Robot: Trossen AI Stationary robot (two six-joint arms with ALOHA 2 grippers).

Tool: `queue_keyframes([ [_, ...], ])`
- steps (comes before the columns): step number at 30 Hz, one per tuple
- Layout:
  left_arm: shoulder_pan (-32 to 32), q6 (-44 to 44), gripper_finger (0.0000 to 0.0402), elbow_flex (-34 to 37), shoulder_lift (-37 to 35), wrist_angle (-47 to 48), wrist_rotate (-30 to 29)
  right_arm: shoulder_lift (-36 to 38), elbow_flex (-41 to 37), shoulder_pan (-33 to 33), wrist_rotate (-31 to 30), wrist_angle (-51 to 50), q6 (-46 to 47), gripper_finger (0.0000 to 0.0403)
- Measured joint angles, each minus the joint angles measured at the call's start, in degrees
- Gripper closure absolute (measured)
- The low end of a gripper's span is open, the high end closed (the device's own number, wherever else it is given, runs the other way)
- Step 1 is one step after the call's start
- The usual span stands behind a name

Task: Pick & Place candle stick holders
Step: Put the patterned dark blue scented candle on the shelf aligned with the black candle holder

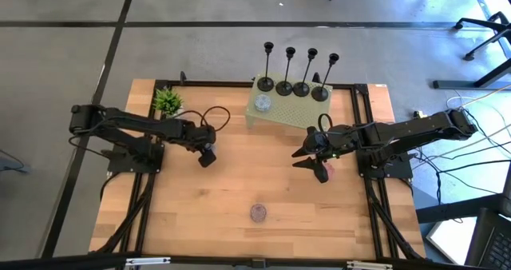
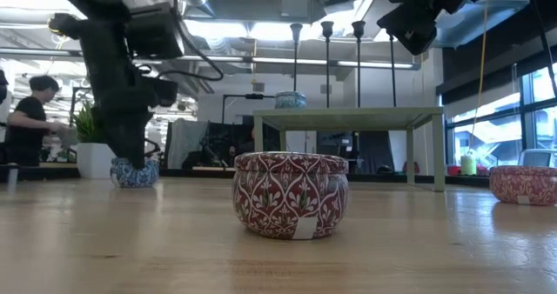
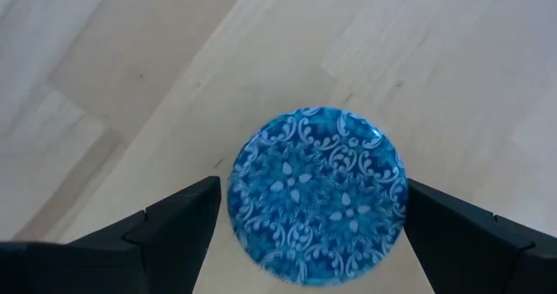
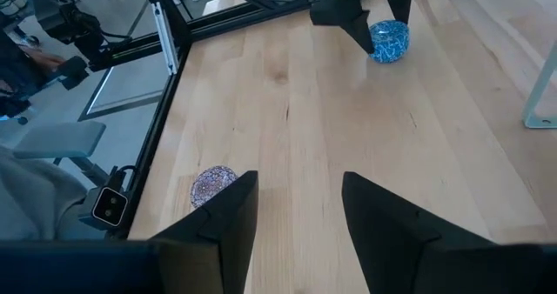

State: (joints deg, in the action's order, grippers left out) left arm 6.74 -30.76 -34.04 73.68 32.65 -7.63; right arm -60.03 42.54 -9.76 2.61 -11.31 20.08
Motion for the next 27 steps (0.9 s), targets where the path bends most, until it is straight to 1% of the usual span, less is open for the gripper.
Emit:
queue_keyframes([
  [5, 0.0, 0.0, 0.0059, 0.0, 2.8, -2.3, 0.2, 0.0, 0.0, 0.0, 0.0, 0.0, 0.0, 0.0231],
  [9, 0.0, 0.9, 0.0062, 0.0, 3.6, -2.5, 0.1, 0.0, 0.0, 0.0, 0.0, 0.0, 0.0, 0.0231],
  [15, 0.0, 0.9, 0.0094, 0.0, 3.6, -2.8, 2.0, 0.0, 0.0, 0.0, 0.0, 0.0, 0.0, 0.0231],
  [17, 0.0, 0.9, 0.0105, 0.0, 3.6, -4.2, 2.7, 0.0, 0.0, 0.0, 0.0, 0.0, 0.0, 0.0231],
  [20, 0.0, -0.3, 0.0108, -0.3, 3.6, -7.2, 4.0, 0.0, 0.0, 0.0, 0.0, 0.0, 0.0, 0.0231],
  [23, -0.7, -0.4, 0.0104, -2.5, 3.6, -10.6, 6.0, 0.0, 0.0, 0.0, 0.0, 0.0, 0.0, 0.0231],
  [25, -2.1, 0.4, 0.0103, -4.9, 3.6, -11.9, 5.5, 0.0, 0.0, 0.0, 0.0, 0.1, 0.0, 0.0231],
  [27, -3.9, 1.5, 0.0103, -8.3, 3.6, -11.7, 3.3, 0.0, 0.0, 0.0, 0.0, 0.2, 0.0, 0.0231],
])
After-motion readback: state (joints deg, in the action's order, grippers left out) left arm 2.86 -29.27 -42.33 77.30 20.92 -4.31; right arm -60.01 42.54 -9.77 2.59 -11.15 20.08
